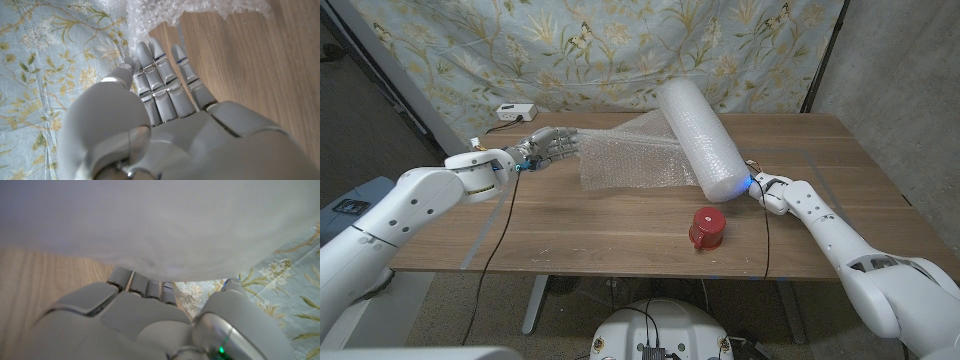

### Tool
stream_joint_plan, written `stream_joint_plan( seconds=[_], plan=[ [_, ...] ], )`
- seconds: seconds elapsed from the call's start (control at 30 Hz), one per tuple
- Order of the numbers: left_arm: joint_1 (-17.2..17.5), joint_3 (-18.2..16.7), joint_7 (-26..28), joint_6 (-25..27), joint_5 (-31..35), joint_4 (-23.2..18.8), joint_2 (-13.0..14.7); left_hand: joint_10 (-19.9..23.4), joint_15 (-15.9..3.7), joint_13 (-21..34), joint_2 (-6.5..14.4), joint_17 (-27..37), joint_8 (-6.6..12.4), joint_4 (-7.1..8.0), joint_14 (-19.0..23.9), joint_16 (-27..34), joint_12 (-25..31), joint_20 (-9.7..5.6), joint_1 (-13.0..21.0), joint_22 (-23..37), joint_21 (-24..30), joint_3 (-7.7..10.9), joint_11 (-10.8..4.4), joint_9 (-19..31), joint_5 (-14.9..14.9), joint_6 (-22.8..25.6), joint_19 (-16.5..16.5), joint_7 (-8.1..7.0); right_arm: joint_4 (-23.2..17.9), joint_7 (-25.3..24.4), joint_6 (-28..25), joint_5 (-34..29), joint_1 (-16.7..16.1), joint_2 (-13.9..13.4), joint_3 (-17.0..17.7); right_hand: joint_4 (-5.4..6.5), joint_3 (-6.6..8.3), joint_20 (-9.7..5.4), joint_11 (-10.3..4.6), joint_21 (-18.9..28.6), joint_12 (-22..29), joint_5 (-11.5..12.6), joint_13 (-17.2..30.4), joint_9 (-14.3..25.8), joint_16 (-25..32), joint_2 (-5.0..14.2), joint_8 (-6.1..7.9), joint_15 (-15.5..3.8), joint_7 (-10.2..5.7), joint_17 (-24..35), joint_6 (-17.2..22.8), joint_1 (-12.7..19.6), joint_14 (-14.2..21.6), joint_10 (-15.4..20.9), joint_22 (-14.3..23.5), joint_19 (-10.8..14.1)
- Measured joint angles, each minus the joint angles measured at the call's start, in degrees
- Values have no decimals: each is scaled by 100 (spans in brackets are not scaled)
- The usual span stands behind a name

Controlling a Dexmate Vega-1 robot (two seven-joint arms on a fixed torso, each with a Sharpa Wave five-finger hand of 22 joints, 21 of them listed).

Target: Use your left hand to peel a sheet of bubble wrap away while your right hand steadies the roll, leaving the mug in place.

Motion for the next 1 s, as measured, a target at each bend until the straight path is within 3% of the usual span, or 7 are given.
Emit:
stream_joint_plan(
  seconds=[1.0],
  plan=[
    [252,-414,-466,-44,236,-68,307,-14,-1,26,19,-1,-64,23,-1,-31,-64,32,-19,-27,88,-23,-14,53,-3,0,-92,0,622,750,385,-278,248,261,-72,48,-110,71,40,-155,-127,67,20,-19,-2,-85,28,31,-21,-99,22,-171,-239,-101,0,-73]
  ],
)
